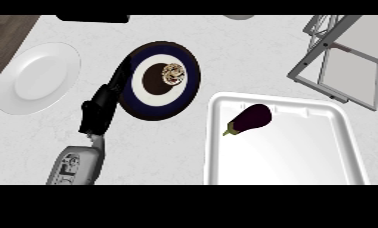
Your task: Pick the squash from the tray and place it in the tiered shelf
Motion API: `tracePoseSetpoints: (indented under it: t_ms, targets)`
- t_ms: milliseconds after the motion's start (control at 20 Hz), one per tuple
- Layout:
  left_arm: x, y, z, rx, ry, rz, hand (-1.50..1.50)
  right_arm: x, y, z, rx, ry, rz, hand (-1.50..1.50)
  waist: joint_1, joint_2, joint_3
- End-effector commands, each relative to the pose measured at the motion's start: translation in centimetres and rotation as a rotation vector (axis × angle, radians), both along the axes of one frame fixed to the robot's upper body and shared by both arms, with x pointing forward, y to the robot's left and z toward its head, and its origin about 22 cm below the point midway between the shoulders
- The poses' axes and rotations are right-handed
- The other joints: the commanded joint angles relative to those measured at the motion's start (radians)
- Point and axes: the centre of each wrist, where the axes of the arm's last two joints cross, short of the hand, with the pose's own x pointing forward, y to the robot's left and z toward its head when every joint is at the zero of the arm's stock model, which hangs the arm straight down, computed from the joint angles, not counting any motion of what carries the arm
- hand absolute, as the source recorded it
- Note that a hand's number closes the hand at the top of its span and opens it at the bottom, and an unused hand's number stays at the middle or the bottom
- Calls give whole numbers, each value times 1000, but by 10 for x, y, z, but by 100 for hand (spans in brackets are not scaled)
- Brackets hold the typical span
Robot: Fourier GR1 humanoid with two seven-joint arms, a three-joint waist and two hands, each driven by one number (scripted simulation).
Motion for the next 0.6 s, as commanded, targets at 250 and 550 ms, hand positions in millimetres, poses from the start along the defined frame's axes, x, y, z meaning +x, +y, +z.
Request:
tracePoseSetpoints:
  t_ms: [250,550]
  targets:
    - [1,-15,-8,-9,2,-6,0,-38,-35,32,271,35,-48,-150,6,14,2]
    - [-2,-6,2,10,-22,-12,0,-75,-63,38,196,193,-139,-150,29,25,6]
